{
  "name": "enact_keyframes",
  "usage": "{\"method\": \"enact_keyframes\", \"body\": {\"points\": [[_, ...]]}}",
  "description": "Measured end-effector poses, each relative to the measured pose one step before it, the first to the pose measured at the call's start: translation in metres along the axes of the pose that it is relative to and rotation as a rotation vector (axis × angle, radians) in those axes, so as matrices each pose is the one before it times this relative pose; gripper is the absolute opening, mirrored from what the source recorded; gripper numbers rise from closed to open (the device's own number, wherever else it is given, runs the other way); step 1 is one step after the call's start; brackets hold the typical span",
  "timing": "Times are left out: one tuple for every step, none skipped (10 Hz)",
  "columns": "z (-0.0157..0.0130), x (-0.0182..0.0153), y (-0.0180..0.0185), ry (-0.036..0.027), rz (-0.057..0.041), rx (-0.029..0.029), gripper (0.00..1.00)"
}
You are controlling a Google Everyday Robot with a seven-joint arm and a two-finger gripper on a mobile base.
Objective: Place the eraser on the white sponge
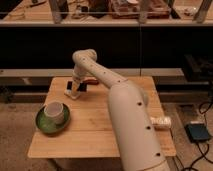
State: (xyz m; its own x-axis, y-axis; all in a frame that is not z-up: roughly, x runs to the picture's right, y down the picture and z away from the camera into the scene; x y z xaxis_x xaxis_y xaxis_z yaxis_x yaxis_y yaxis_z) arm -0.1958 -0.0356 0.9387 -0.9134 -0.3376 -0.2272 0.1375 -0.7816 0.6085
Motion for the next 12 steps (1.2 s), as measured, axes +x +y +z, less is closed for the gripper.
{"method": "enact_keyframes", "body": {"points": [[0.00081,0.00152,0.00145,0.00084,-0.00357,0.00119,0.00],[0.00083,0.00140,0.00161,0.00013,-0.00483,0.00139,0.00],[0.00060,0.00061,0.00084,-0.00001,-0.00243,0.00209,0.00],[0.00163,0.00140,-0.00031,0.00015,-0.00387,0.00465,0.00],[0.00122,0.00113,-0.00098,0.00004,-0.00318,0.00495,0.00],[0.00247,0.00140,-0.00155,0.00057,-0.00398,0.00774,0.00],[0.00226,0.00085,-0.00113,0.00029,-0.00313,0.00892,0.02],[0.00275,-0.00006,-0.00048,-0.00073,-0.00250,0.01197,0.09],[0.00279,0.00227,-0.00114,-0.00171,-0.00664,0.01164,0.18],[0.00409,0.00384,-0.00152,-0.00083,-0.00814,0.01385,0.31],[0.00296,0.00483,-0.00139,0.00127,-0.00773,0.00944,0.40],[0.00242,0.00152,-0.00054,-0.00016,-0.00443,0.00849,0.49]]}}
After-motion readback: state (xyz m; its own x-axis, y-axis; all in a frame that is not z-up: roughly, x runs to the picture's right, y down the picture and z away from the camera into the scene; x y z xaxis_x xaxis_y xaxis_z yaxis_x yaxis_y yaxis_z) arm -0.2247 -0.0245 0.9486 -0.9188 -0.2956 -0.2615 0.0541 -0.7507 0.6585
